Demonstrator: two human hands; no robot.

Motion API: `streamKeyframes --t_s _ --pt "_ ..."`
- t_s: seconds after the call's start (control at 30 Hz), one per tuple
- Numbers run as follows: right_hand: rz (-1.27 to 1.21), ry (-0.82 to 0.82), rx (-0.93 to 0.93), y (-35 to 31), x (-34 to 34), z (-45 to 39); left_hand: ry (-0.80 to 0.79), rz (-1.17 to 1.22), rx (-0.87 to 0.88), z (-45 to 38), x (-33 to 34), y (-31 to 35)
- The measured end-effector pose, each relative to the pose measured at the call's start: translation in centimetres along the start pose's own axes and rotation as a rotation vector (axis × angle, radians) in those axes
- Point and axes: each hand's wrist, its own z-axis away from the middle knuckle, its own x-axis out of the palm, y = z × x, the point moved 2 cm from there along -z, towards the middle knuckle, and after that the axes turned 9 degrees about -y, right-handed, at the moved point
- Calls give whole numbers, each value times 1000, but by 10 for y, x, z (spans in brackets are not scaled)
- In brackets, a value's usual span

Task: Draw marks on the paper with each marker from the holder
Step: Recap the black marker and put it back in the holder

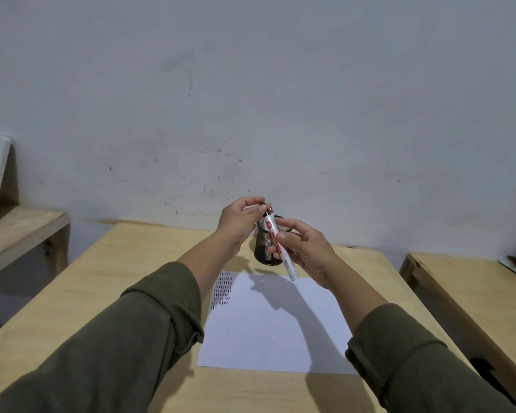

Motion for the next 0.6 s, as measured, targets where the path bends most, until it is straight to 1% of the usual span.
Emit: streamKeyframes --t_s 0.1,0.2,0.33,0.43,0.6 --pt "54 26 -11 -3 -10 -18 34 -118 -3 -19 -3 -3" --pt "233 105 -23 -10 -26 -41 74 -270 -18 -38 -10 -10" --pt "418 207 -45 -21 -43 -75 15 -528 -37 -57 -14 -23" --pt "558 246 -54 -27 -48 -96 -33 -716 -62 -69 -14 -32" --pt "701 255 -111 -22 -48 -118 -98 -848 -113 -81 -15 -43"
